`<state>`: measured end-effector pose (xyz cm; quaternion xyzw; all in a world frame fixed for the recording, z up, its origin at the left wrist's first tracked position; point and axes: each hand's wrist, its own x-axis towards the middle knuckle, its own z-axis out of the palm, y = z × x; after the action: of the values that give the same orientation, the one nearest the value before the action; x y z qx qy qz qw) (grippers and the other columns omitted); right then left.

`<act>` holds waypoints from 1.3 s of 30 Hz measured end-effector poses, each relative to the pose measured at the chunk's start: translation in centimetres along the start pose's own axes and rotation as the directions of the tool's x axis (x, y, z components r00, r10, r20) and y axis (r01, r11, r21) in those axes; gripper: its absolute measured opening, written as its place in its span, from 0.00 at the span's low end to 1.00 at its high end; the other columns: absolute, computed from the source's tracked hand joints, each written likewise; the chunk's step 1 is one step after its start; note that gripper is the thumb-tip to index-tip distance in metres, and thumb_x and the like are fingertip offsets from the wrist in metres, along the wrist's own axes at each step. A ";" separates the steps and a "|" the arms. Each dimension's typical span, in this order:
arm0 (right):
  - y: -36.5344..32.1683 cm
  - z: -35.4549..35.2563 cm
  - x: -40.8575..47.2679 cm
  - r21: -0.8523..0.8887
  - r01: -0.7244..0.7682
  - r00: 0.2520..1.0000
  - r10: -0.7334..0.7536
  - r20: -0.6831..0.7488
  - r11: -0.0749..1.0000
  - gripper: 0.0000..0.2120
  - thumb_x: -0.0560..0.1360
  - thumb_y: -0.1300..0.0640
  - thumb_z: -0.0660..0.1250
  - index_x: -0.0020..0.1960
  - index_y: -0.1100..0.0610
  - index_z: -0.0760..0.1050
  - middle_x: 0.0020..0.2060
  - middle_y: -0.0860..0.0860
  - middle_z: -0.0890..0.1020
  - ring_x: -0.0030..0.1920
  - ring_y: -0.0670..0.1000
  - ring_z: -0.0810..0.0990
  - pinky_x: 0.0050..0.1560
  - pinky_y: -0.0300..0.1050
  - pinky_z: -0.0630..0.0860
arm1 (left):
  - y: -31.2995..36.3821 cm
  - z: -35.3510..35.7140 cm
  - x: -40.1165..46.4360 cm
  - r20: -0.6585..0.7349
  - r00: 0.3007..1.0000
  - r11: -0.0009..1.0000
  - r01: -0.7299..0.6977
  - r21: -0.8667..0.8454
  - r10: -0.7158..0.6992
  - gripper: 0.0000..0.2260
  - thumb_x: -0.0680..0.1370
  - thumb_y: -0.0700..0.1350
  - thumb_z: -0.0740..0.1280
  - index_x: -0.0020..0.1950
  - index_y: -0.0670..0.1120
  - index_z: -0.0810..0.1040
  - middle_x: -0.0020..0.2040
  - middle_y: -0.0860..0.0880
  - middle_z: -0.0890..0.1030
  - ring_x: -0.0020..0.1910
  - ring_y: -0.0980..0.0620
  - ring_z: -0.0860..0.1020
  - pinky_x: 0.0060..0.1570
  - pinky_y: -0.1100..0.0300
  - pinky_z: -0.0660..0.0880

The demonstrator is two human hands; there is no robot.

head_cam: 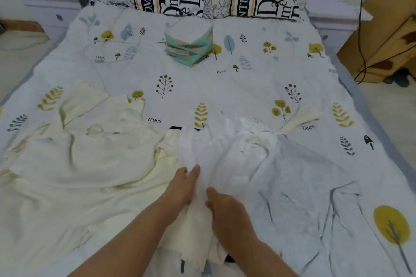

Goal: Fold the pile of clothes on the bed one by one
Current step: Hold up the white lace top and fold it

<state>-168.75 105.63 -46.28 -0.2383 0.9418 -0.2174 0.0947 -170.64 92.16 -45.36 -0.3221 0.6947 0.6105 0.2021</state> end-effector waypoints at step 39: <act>-17.1 -37.8 -15.9 -0.058 -0.138 0.896 0.100 -0.433 0.989 0.06 0.76 0.59 0.55 0.42 0.56 0.70 0.33 0.52 0.76 0.37 0.55 0.75 0.31 0.47 0.62 | 20.6 -12.7 -37.2 -0.355 0.597 0.695 -0.614 0.374 0.719 0.10 0.73 0.35 0.60 0.37 0.49 0.73 0.37 0.50 0.76 0.37 0.48 0.73 0.31 0.60 0.65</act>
<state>-158.63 113.70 -3.77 -0.1305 0.9609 -0.2169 -0.1122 -157.13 88.13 -3.30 -0.1532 0.8523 0.4643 -0.1861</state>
